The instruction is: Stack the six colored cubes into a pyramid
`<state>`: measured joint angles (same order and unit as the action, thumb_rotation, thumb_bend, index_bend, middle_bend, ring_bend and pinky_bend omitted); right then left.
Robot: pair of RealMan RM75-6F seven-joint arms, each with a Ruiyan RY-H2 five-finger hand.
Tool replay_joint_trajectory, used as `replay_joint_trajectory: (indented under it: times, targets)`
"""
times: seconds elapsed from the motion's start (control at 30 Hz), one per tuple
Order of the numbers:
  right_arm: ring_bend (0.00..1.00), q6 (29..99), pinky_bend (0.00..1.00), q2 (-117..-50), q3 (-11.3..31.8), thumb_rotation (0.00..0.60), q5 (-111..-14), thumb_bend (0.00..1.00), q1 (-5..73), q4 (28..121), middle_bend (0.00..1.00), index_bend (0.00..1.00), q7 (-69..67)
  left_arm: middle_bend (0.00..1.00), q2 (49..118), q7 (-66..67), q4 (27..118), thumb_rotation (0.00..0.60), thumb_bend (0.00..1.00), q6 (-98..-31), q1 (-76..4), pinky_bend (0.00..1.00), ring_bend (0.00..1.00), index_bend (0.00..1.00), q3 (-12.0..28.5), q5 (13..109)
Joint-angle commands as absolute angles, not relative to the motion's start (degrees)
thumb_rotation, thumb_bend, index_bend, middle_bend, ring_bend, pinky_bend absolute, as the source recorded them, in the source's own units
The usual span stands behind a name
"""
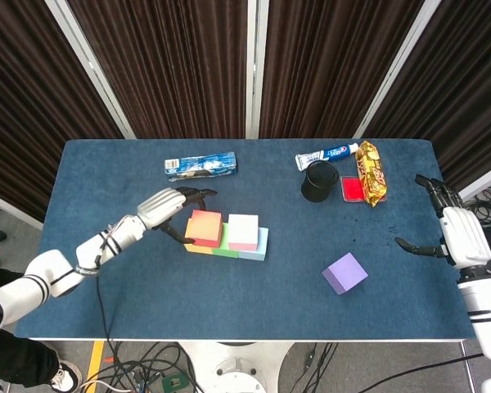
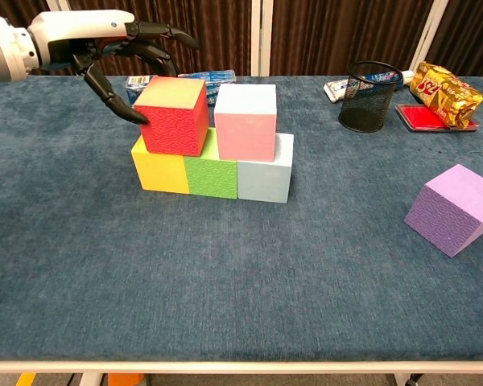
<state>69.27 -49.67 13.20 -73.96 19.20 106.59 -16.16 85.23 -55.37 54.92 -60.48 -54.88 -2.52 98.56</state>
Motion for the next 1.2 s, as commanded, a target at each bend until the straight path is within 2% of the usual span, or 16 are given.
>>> replay_joint_trajectory:
  times: [0.03,0.9,1.2]
  targets:
    - [0.0,69.36,0.0,-49.59,13.2,0.6,-74.0,0.06,19.06,106.45,0.09,0.0,-16.38,0.57,85.36,-55.96,54.47,0.6,0.21,-60.33,-55.13,0.22,0.18,0.11,-2.63,98.32]
    - [0.0,68.69,0.0,-50.1,13.18,0.6,-73.7,0.06,18.97,105.06,0.09,0.0,-17.04,0.57,86.2,-57.26,52.65,0.6,0.21,-61.0,-55.66,0.22,0.18,0.11,-3.84,98.12]
    - [0.0,68.33,0.0,-50.28,13.28,0.6,-73.35,0.06,19.17,105.05,0.09,0.0,-16.68,0.47,86.8,-58.25,51.47,0.6,0.21,-62.19,-55.31,0.22,0.16,0.11,-4.26,98.33]
